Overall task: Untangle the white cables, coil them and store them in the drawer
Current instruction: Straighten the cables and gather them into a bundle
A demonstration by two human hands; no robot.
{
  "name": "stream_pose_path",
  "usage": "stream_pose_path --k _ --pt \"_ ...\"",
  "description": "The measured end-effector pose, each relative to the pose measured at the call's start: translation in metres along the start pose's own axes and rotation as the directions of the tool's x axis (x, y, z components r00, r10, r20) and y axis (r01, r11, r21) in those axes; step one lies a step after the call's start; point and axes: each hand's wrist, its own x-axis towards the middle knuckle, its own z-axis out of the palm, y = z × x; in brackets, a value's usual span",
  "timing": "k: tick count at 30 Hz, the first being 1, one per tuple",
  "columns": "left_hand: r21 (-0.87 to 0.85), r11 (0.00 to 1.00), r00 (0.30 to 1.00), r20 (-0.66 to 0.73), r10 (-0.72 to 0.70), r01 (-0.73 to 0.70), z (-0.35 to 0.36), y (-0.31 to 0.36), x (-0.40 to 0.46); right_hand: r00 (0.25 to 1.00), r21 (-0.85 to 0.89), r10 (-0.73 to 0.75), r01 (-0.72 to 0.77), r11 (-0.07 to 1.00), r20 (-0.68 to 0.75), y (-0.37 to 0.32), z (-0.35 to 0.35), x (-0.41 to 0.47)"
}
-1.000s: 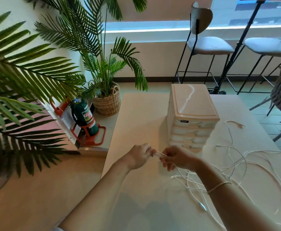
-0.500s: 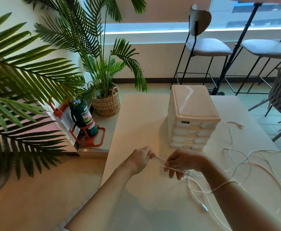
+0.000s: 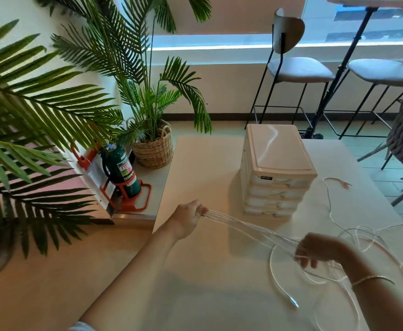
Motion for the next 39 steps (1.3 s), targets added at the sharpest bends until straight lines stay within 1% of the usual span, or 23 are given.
stream_pose_path --k 1,2,3,4,5,6,7,8,11,13,15,17,22,26,32,34,39 --pt "0.003 1.0 1.0 0.008 0.004 -0.004 0.001 0.001 0.0 0.998 -0.093 0.052 -0.049 0.994 0.031 0.007 0.0 0.001" --pt "0.002 1.0 1.0 0.015 0.012 -0.012 0.003 0.003 0.001 0.998 -0.169 0.067 -0.066 0.983 0.004 0.008 -0.001 0.0" --pt "-0.002 1.0 1.0 0.021 0.019 -0.019 0.005 0.006 0.001 0.997 -0.192 0.024 -0.037 0.981 -0.072 0.003 -0.003 0.0" --pt "-0.004 1.0 0.999 0.029 0.025 -0.025 0.007 0.009 0.002 0.983 -0.128 -0.063 0.041 0.991 -0.173 -0.009 -0.005 0.0" --pt "-0.001 0.999 0.999 0.039 0.032 -0.032 0.01 0.013 0.002 0.946 -0.023 -0.159 0.159 0.987 -0.283 -0.026 -0.005 -0.001" --pt "0.004 0.999 0.998 0.05 0.038 -0.039 0.013 0.018 0.003 0.898 0.079 -0.241 0.288 0.954 -0.37 -0.045 -0.004 -0.003" --pt "0.009 0.999 0.997 0.059 0.048 -0.048 0.016 0.022 0.004 0.855 0.15 -0.303 0.395 0.907 -0.42 -0.067 -0.001 -0.004" --pt "0.013 0.998 0.996 0.066 0.054 -0.055 0.019 0.026 0.006 0.834 0.181 -0.354 0.46 0.869 -0.423 -0.09 0.003 -0.006" --pt "0.035 0.997 0.996 0.069 0.06 -0.062 0.022 0.032 0.009 0.834 0.348 -0.413 0.534 0.77 -0.365 -0.128 0.019 -0.006" --pt "0.031 0.998 0.996 0.069 0.055 -0.057 0.02 0.03 0.01 0.849 0.409 -0.401 0.521 0.75 -0.345 -0.129 0.021 -0.004" --pt "0.005 0.999 0.994 0.097 0.049 -0.049 0.018 0.026 0.007 0.862 0.36 -0.386 0.493 0.792 -0.33 -0.121 0.016 0.003" --pt "-0.015 0.999 0.988 0.153 0.036 -0.035 0.018 0.022 0.004 0.858 0.31 -0.372 0.483 0.819 -0.354 -0.115 0.009 0.008" --pt "-0.101 0.994 0.963 0.268 -0.023 0.052 0.013 0.014 0.002 0.861 0.337 -0.354 0.477 0.812 -0.365 -0.105 -0.005 0.009" --pt "-0.182 0.975 0.932 0.358 -0.052 0.125 0.011 0.016 0.001 0.857 0.319 -0.349 0.475 0.82 -0.378 -0.1 -0.008 0.01" --pt "-0.231 0.958 0.864 0.502 -0.033 0.171 0.006 0.023 0.004 0.853 0.345 -0.318 0.47 0.813 -0.413 -0.092 -0.012 0.011" --pt "-0.239 0.953 0.855 0.517 -0.036 0.185 0.007 0.025 0.005 0.856 0.362 -0.317 0.47 0.805 -0.408 -0.092 -0.013 0.011" --pt "-0.257 0.945 0.847 0.531 -0.038 0.203 0.011 0.029 0.008 0.859 0.328 -0.339 0.47 0.82 -0.384 -0.095 -0.017 0.005"
